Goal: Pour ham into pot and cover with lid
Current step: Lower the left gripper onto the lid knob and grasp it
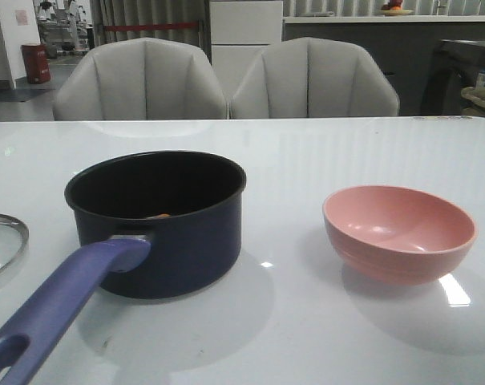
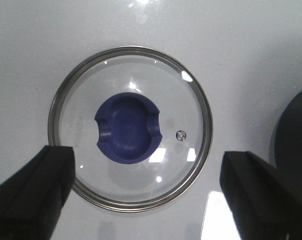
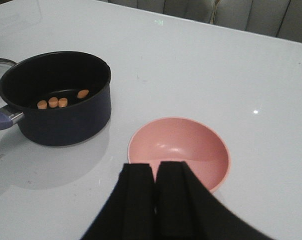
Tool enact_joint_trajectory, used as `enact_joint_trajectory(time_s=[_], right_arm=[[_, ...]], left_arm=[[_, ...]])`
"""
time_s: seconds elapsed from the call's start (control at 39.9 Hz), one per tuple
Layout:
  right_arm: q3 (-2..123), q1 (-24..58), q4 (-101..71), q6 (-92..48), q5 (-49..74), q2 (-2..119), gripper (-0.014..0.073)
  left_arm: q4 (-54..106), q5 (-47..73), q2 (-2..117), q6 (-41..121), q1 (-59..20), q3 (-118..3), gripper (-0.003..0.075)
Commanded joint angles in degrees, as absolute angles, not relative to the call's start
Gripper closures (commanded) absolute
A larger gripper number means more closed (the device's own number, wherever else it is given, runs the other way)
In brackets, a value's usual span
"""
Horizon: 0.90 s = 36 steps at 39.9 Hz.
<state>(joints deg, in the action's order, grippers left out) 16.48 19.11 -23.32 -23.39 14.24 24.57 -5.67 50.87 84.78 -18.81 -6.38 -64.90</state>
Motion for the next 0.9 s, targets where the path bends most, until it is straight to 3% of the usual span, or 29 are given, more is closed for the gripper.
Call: enact_joint_trajectory(time_s=[0.0,0.35,0.88], right_arm=[[18.13,19.23,-23.91,-24.02,10.39,24.76,0.0456],[18.13,19.23,-23.91,-24.02,10.39,24.76,0.0456],[18.13,19.23,-23.91,-24.02,10.39,24.76,0.0456]], left_arm=[[-5.22,52.38,87.29,-19.17,-6.17,-70.48,0.009],[1.32,59.93,98.52,-16.99,-0.6,-77.5,0.009],[2.92,60.41,106.56,-14.07,0.0,-78.14,0.009]])
